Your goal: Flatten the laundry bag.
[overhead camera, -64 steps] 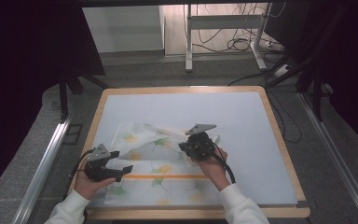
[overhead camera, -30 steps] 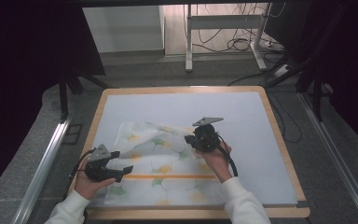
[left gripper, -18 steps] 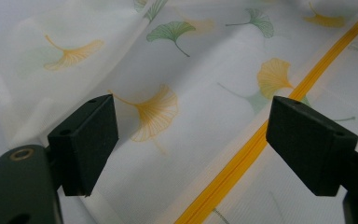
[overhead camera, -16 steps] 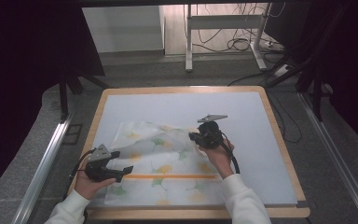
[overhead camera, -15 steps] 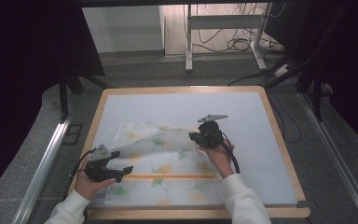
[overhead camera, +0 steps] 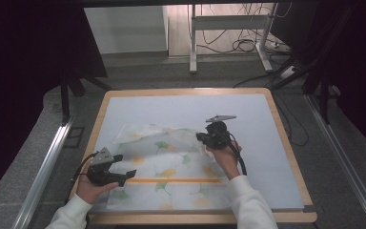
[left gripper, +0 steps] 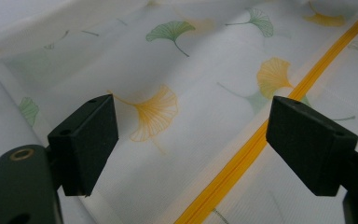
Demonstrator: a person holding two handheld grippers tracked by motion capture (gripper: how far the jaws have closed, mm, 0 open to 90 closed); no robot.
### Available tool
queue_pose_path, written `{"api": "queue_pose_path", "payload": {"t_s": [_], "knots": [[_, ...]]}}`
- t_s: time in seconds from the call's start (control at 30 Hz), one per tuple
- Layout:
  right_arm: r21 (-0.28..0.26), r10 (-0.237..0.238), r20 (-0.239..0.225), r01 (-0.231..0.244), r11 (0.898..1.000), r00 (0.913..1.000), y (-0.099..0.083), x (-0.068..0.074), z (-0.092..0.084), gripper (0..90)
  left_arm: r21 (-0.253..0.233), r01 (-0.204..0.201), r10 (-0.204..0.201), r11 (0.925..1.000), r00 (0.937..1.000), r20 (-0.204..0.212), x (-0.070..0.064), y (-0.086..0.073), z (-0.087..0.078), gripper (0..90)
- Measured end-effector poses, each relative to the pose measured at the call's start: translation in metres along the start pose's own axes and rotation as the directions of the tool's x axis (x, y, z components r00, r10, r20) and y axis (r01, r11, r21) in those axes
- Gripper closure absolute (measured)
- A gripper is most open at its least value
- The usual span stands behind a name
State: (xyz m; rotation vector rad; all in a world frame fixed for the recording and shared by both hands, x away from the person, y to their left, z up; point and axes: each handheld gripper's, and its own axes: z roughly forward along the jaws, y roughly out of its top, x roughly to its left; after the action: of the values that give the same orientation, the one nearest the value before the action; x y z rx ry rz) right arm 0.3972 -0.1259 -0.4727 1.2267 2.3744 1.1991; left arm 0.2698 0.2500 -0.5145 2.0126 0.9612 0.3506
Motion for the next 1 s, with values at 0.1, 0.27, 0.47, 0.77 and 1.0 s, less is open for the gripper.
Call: {"api": "queue_pose_path", "payload": {"t_s": [0.1, 0.27, 0.47, 0.77, 1.0], "knots": [[-0.002, 0.007, 0.002, -0.007, 1.0, 1.0, 0.0, -0.003, 0.001, 88.8, -0.001, 0.001, -0.001, 1.0, 1.0, 0.0, 0.0, 0.0, 0.0, 16.7], [-0.005, 0.016, 0.006, -0.016, 1.0, 0.9999, 0.0, -0.007, 0.002, 88.8, 0.0, 0.0, 0.0, 1.0, 1.0, 0.0, 0.0, 0.0, 0.0, 16.7], [-0.009, 0.027, 0.01, -0.027, 1.0, 0.9996, 0.0, -0.011, 0.003, 88.8, 0.0, -0.001, 0.001, 1.0, 1.0, -0.001, 0.0, 0.0, 0.0, 16.7], [-0.015, 0.037, 0.013, -0.037, 0.999, 0.9992, 0.001, -0.016, 0.003, 88.8, 0.0, -0.001, 0.001, 1.0, 1.0, -0.001, 0.0, 0.0, 0.0, 16.7], [-0.02, 0.042, 0.016, -0.041, 0.999, 0.999, 0.001, -0.019, 0.004, 88.8, 0.0, -0.001, 0.001, 1.0, 1.0, -0.002, 0.0, 0.0, 0.0, 16.7]]}}
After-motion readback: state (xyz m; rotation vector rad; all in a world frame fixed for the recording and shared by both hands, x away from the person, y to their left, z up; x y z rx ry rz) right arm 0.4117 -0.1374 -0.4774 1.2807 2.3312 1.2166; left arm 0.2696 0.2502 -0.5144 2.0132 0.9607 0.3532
